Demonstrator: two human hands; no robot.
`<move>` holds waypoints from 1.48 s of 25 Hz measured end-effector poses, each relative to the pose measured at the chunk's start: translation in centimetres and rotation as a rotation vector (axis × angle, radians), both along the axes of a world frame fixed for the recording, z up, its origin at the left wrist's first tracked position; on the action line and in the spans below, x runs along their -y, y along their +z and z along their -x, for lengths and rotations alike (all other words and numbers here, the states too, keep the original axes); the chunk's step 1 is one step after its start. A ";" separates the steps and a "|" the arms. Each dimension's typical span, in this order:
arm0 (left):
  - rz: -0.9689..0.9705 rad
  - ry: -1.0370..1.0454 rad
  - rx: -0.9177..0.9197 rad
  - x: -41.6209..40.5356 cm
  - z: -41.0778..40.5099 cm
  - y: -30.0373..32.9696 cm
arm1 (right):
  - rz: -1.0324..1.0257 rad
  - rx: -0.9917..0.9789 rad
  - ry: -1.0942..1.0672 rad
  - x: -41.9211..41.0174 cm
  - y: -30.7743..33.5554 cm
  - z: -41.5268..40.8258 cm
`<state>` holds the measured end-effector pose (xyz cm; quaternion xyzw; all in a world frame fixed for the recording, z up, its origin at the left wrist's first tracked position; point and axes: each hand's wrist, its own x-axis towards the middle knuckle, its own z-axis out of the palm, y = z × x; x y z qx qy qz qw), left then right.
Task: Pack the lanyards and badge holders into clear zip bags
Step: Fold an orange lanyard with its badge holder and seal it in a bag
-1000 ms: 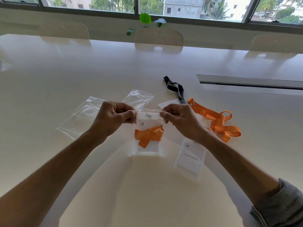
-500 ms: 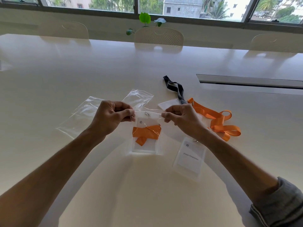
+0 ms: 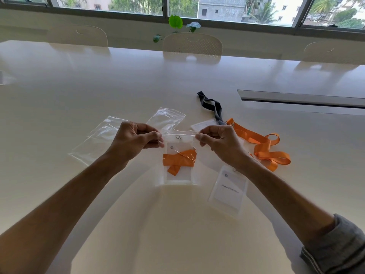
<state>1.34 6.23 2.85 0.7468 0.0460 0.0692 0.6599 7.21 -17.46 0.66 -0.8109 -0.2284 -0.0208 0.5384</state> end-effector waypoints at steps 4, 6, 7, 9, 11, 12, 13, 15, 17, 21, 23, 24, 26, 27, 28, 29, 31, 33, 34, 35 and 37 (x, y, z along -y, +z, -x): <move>-0.027 -0.005 0.033 0.0 0.0 -0.1 | 0.035 -0.041 -0.013 0.2 -0.3 -0.1; -0.023 0.003 0.031 0.0 -0.1 -0.2 | 0.030 -0.046 -0.019 0.3 -0.3 -0.2; -0.020 0.008 0.024 -0.1 -0.1 -0.2 | 0.031 -0.048 -0.020 0.3 -0.3 -0.2; -0.023 0.008 0.012 -0.1 -0.1 -0.2 | 0.048 -0.052 -0.016 0.3 -0.2 -0.3; -0.026 -0.003 0.004 -0.2 -0.1 -0.3 | 0.051 -0.048 -0.003 0.2 -0.3 -0.2; -0.026 -0.011 -0.001 -0.2 -0.1 -0.3 | 0.043 -0.042 0.004 0.1 -0.3 -0.1; -0.028 -0.022 -0.004 -0.2 -0.1 -0.3 | 0.031 -0.037 0.008 0.1 -0.2 -0.1; -0.043 -0.038 -0.004 0.0 0.0 -0.3 | 0.002 -0.031 0.020 -0.1 -0.1 0.0; -0.056 -0.036 0.008 0.1 0.0 -0.4 | -0.014 -0.037 0.043 -0.2 0.0 0.2; -0.078 -0.041 0.025 0.1 0.1 -0.4 | -0.062 -0.095 0.052 -0.2 0.2 0.5; -0.093 -0.049 0.027 0.2 0.1 -0.3 | -0.076 -0.115 0.043 -0.2 0.2 0.6; -0.098 -0.055 0.029 0.2 0.1 -0.3 | -0.074 -0.117 0.043 -0.2 0.2 0.6; -0.110 -0.059 0.032 0.4 0.2 -0.4 | -0.077 -0.110 0.055 -0.3 0.2 0.7; -0.116 -0.056 0.033 0.4 0.2 -0.4 | -0.080 -0.104 0.062 -0.3 0.2 0.7; -0.111 -0.052 0.030 0.5 0.2 -0.4 | -0.083 -0.101 0.067 -0.3 0.1 0.6; -0.092 -0.048 0.021 0.5 0.1 -0.4 | -0.081 -0.098 0.068 -0.2 0.0 0.5; -0.009 -0.047 -0.013 0.3 0.0 -0.4 | -0.054 -0.093 0.070 -0.1 -0.2 0.4; 0.054 -0.063 -0.052 -0.1 -0.1 -0.5 | -0.028 -0.097 0.061 -0.2 -0.3 0.2; 0.071 -0.075 -0.062 -0.3 -0.2 -0.6 | -0.027 -0.108 0.046 -0.2 -0.4 0.1; 0.082 -0.086 -0.063 -0.4 -0.2 -0.7 | -0.031 -0.117 0.029 -0.2 -0.5 0.1; 0.084 -0.090 -0.051 -0.4 -0.3 -0.9 | -0.034 -0.111 -0.005 -0.3 -0.6 0.3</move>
